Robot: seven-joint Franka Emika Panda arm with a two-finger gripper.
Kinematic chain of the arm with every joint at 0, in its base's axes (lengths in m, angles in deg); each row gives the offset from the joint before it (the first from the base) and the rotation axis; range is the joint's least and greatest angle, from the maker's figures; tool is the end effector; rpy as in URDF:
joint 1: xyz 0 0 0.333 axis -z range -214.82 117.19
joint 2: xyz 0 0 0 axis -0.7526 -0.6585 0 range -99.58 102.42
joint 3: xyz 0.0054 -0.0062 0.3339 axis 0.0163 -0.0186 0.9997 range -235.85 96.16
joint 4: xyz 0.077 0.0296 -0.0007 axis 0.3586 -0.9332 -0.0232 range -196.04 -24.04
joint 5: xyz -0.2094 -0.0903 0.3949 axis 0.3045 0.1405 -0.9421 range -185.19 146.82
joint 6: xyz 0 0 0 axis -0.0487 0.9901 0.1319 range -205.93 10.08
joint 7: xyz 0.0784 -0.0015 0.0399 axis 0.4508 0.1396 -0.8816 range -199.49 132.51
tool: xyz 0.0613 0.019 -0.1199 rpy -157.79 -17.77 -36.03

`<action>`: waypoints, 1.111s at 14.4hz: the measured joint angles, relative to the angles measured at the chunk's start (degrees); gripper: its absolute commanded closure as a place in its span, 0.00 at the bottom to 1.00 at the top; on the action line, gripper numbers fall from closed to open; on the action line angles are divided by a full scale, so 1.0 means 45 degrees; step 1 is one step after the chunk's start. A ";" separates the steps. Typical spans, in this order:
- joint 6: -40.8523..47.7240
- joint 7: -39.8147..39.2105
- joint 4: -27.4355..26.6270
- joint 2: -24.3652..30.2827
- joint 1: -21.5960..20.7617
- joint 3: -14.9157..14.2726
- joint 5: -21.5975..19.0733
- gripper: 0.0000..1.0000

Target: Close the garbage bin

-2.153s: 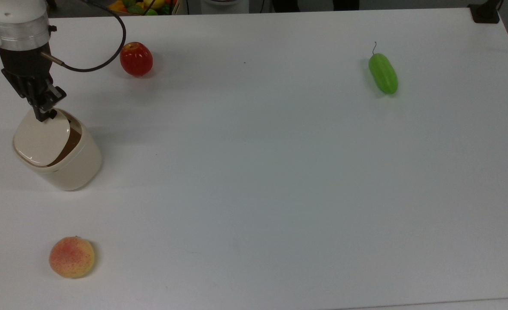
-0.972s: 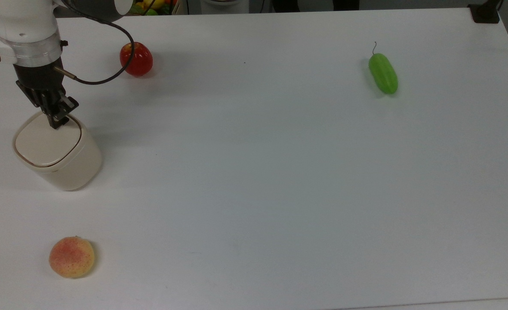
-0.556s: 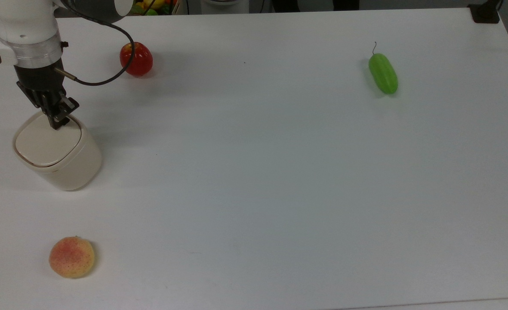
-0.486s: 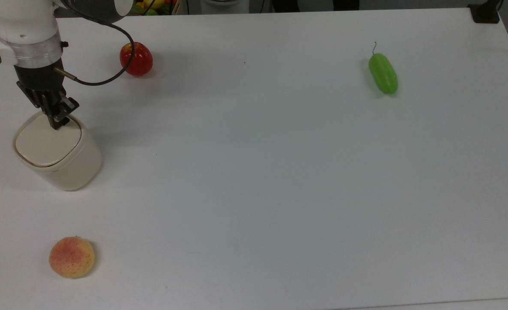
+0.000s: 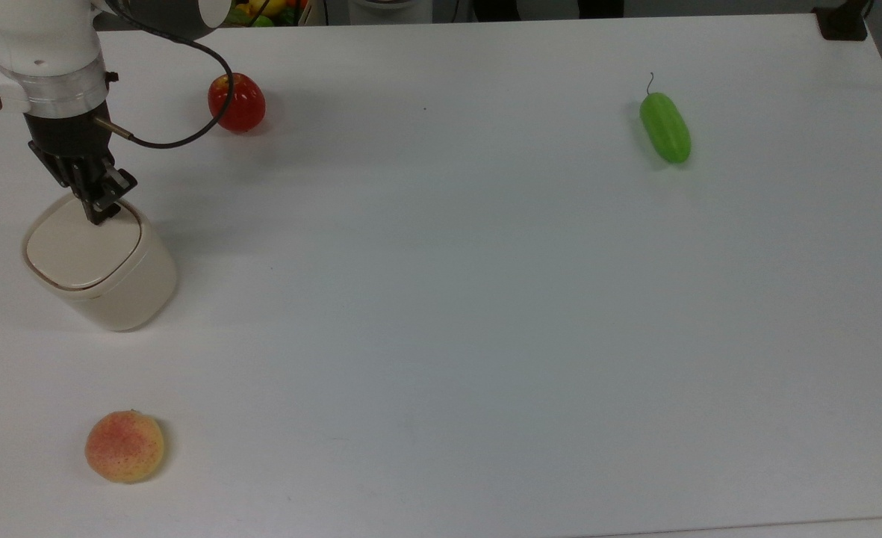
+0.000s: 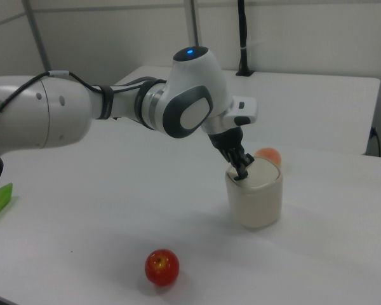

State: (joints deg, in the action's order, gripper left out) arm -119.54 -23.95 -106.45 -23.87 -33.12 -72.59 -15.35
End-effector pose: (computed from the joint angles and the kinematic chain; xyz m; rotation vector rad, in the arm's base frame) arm 0.7482 -0.2478 0.4067 2.9348 -0.6668 0.4378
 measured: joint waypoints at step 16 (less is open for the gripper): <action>0.4675 0.0005 0.0487 0.2481 -0.3991 0.0127 -0.0001 1.00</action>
State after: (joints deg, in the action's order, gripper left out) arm -98.51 -23.93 -104.26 -12.71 -51.08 -72.02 -15.35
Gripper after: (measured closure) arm 0.991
